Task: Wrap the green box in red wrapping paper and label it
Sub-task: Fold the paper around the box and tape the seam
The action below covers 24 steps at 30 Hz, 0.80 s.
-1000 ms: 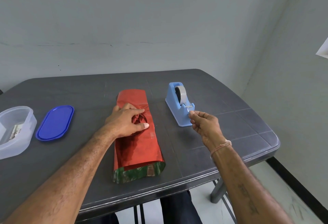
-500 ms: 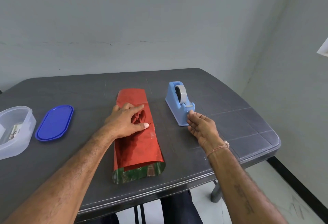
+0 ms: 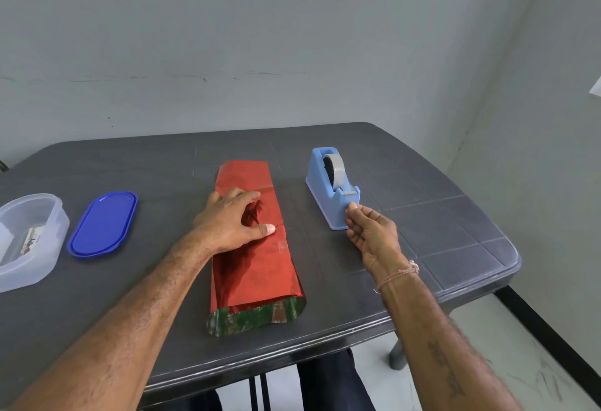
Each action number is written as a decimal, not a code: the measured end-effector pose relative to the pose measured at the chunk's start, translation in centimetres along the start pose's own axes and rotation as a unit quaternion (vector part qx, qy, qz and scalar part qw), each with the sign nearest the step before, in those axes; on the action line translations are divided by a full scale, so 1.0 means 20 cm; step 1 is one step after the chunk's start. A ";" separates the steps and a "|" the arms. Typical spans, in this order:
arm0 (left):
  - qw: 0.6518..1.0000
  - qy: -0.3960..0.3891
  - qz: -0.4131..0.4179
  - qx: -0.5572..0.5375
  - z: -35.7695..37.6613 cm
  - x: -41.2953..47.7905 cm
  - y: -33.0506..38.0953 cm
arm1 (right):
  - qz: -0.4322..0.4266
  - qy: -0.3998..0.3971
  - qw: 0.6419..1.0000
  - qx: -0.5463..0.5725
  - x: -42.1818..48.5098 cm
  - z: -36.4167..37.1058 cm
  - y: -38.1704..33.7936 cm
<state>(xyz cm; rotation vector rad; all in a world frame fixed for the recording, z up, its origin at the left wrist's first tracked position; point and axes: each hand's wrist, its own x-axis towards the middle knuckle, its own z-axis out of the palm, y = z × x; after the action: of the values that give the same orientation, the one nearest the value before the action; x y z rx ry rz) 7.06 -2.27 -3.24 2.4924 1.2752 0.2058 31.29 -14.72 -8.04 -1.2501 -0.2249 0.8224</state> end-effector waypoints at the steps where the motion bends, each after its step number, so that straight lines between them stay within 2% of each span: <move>1: 1.000 0.000 0.000 0.000 0.00 0.00 0.00 | 0.000 0.005 1.000 -0.004 0.00 0.00 0.00; 20: 1.000 -0.007 -0.005 0.002 0.00 0.01 0.00 | 0.008 0.057 0.997 -0.044 0.04 0.04 0.02; 24: 1.000 -0.008 -0.006 0.000 -0.01 0.00 0.00 | -0.017 0.090 0.991 -0.099 0.04 0.05 0.06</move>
<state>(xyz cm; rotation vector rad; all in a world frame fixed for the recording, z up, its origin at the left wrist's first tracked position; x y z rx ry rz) 7.09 -2.22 -3.06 2.4804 1.2820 0.1827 30.73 -13.39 -8.93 -1.4953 -0.1851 0.6660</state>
